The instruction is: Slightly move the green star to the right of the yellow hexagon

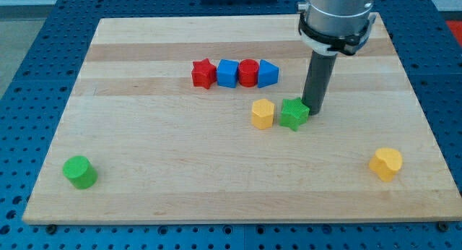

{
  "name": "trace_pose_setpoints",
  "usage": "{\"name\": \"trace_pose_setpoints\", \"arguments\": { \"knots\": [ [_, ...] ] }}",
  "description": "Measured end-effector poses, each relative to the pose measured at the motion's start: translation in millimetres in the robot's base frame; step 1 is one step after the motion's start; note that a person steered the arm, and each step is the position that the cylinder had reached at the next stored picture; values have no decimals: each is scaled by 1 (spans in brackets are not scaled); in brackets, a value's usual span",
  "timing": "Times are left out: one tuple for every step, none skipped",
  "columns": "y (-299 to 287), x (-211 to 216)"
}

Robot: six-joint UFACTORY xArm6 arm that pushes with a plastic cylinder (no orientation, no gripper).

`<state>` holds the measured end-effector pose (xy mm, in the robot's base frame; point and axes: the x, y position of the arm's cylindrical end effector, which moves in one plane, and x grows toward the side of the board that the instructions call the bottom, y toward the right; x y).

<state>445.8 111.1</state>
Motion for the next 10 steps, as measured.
{"name": "trace_pose_setpoints", "arguments": {
  "knots": [
    [-8,2],
    [0,2],
    [28,9],
    [33,35],
    [22,51],
    [-2,52],
    [-11,52],
    [-11,52],
    [-11,48],
    [-11,45]
  ]
}}
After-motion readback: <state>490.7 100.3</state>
